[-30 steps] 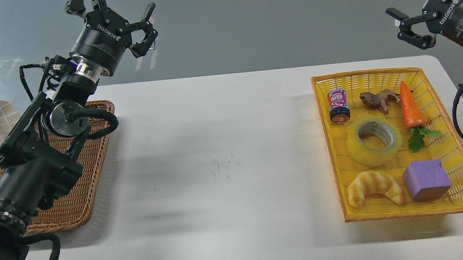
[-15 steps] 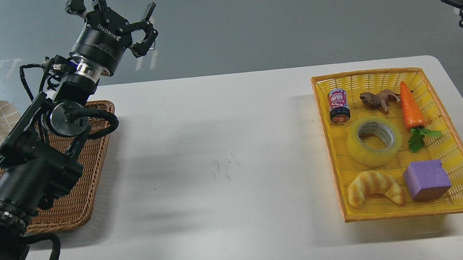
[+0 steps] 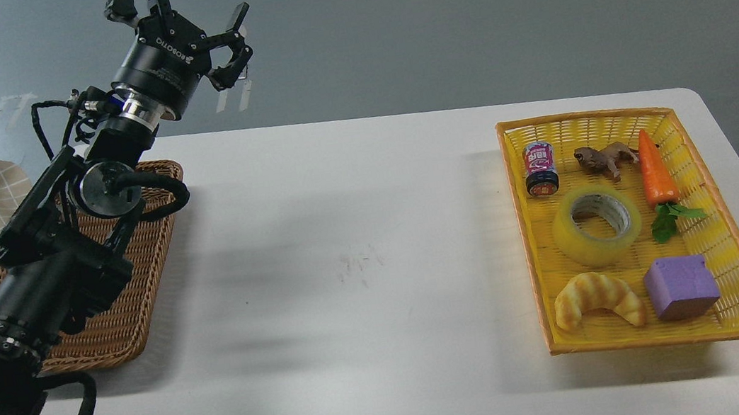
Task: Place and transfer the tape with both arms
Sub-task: 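Swing the right arm outward away from the yellow tray, then lower the right gripper into the yellow tape roll's hole and grasp it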
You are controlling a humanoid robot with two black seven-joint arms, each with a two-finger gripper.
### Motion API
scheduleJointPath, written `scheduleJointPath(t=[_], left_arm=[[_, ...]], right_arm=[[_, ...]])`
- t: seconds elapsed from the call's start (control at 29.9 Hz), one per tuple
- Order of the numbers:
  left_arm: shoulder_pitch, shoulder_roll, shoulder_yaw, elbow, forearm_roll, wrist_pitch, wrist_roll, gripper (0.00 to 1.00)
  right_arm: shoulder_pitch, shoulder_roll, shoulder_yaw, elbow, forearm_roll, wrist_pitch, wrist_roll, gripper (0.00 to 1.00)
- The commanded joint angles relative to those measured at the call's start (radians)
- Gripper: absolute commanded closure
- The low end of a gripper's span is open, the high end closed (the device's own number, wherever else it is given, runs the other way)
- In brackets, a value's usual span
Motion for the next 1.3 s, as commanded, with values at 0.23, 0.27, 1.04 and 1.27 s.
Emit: scheduleJointPath(t=[0.23, 0.27, 1.04, 1.27], left_arm=[[0.001, 0.003, 0.000, -0.004, 0.001, 0.000, 0.000, 0.02], [0.001, 0.003, 0.000, -0.004, 0.001, 0.000, 0.000, 0.02], [0.001, 0.003, 0.000, -0.004, 0.001, 0.000, 0.000, 0.02], [0.002, 0.002, 0.002, -0.004, 0.001, 0.000, 0.000, 0.02]], right_arm=[[-0.001, 0.013, -0.034, 0.003, -0.368, 0.000, 0.000, 0.00], [-0.001, 0.013, -0.039, 0.003, -0.385, 0.000, 0.000, 0.00], [0.019, 0.272, -0.240, -0.003, -0.849, 0.000, -0.003, 0.00], [0.018, 0.318, -0.289, -0.004, -0.925, 0.000, -0.005, 0.00]])
